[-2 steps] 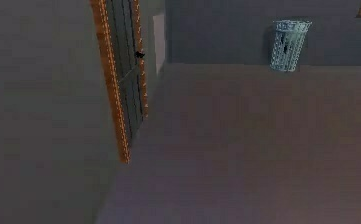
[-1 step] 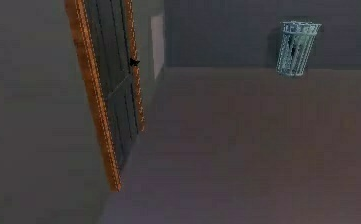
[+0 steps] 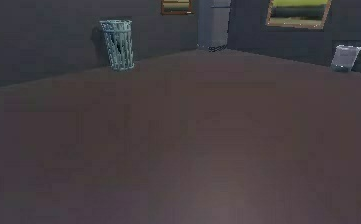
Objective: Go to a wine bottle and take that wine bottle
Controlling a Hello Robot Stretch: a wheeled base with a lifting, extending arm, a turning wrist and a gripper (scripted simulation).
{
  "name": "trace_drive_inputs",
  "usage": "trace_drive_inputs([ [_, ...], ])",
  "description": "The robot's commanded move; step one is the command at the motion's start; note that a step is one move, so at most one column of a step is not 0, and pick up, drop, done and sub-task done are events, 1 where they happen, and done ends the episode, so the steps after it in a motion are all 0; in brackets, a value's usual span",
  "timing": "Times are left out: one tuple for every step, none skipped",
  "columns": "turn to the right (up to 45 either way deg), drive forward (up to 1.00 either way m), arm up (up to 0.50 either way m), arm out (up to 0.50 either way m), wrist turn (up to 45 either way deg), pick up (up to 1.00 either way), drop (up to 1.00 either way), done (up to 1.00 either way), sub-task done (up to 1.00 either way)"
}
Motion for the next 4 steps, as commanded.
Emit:
trace_drive_inputs([
  [9.0, 0.00, 0.00, 0.00, 0.0, 0.00, 0.00, 0.00, 0.00],
  [45.0, 0.00, 0.00, 0.00, 0.0, 0.00, 0.00, 0.00, 0.00],
  [27.0, 0.00, 0.00, 0.00, 0.0, 0.00, 0.00, 0.00, 0.00],
  [0.0, 0.35, 0.00, 0.00, 0.0, 0.00, 0.00, 0.00, 0.00],
])
